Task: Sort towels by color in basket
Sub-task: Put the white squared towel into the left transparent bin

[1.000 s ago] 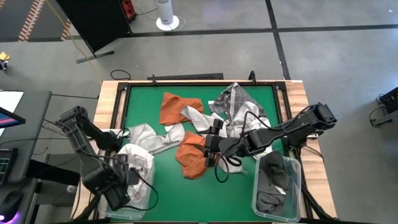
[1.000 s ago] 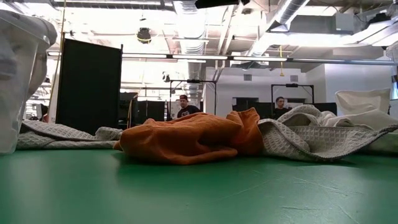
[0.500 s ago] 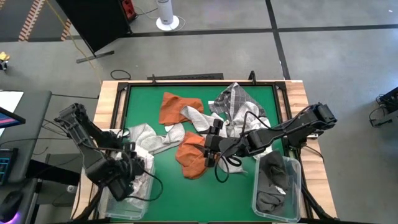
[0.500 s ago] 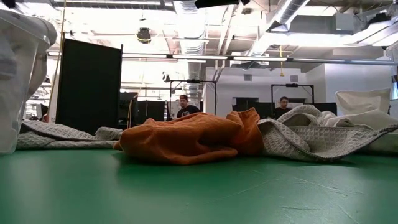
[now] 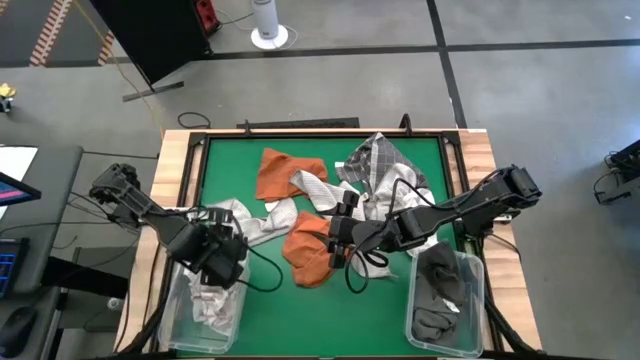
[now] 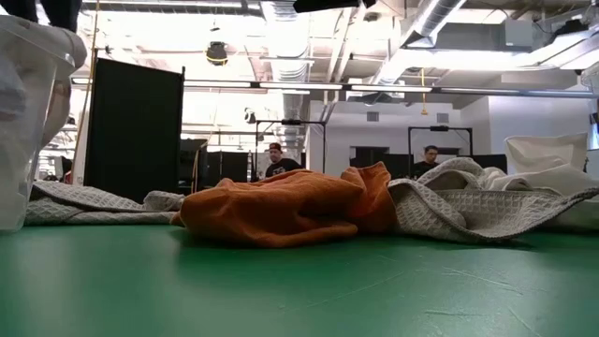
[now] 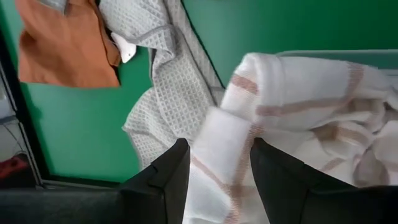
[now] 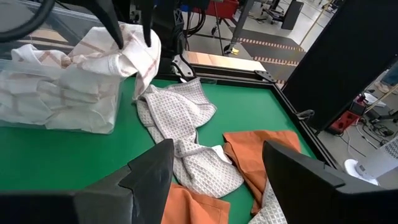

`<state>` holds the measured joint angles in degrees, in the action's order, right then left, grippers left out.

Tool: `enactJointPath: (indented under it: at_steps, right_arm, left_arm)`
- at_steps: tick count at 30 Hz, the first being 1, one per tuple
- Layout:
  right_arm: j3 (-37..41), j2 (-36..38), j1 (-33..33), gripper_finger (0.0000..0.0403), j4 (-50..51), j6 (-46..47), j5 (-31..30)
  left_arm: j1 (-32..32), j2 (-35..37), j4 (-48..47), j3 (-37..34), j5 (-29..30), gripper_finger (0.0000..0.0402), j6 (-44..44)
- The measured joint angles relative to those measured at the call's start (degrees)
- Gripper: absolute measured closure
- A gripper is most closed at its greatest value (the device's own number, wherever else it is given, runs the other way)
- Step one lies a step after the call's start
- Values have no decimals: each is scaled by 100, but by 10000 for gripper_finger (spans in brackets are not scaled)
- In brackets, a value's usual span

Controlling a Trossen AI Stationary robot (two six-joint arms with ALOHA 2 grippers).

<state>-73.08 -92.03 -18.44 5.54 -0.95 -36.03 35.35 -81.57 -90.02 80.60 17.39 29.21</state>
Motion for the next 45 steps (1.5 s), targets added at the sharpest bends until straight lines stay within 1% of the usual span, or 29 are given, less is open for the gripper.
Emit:
enactJointPath:
  at_steps: [2, 6, 9, 12, 15, 19, 20, 22, 25, 29, 34, 37, 39, 42, 45]
  right_arm:
    - [0, 0, 0, 122, 12, 1, 0]
    - [0, 0, 0, 122, 185, 36, 1]
    - [0, 0, 0, 122, 453, 161, 1]
    - [0, 0, 2, 122, 555, 235, 2]
    - [0, 0, 2, 122, 506, 223, 2]
    - [0, 0, 0, 122, 475, 237, 2]
    - [0, 0, 0, 122, 473, 245, 2]
    - [0, 0, 0, 122, 466, 245, 3]
    - [0, 0, 4, 122, 411, 247, 2]
    - [0, 0, 4, 122, 323, 249, 3]
    - [0, 0, -16, 122, 310, 251, 3]
    - [0, 0, -33, 122, 314, 251, 4]
    - [0, 0, -33, 122, 313, 252, 4]
    - [0, 0, -31, 122, 296, 265, 4]
    - [0, 0, -28, 122, 296, 291, 4]
  left_arm:
    - [-78, 37, -2, 0, 75, 242, -165]
    - [-258, 284, 1, 0, 336, 243, -200]
    - [-343, 529, -4, 0, 331, 243, 50]
    - [-339, 738, 9, -45, 86, 243, 558]
    - [-247, 815, -5, -425, -145, 243, 940]
    - [13, 797, 101, -1202, -585, 243, 926]
    - [40, 815, 169, -1345, -585, 243, 913]
    - [132, 839, 260, -1520, -851, 243, 967]
    - [285, 769, 361, -1502, -1019, 243, 1104]
    - [405, 849, 377, -1350, -933, 243, 1268]
    - [569, 847, 386, -1351, -1001, 243, 1505]
    - [731, 836, 489, -1349, -1260, 243, 1596]
    - [856, 834, 404, -1245, -1328, 243, 1698]
    - [1006, 839, 218, -1003, -1270, 243, 1872]
    - [1140, 841, 83, -811, -884, 243, 1885]
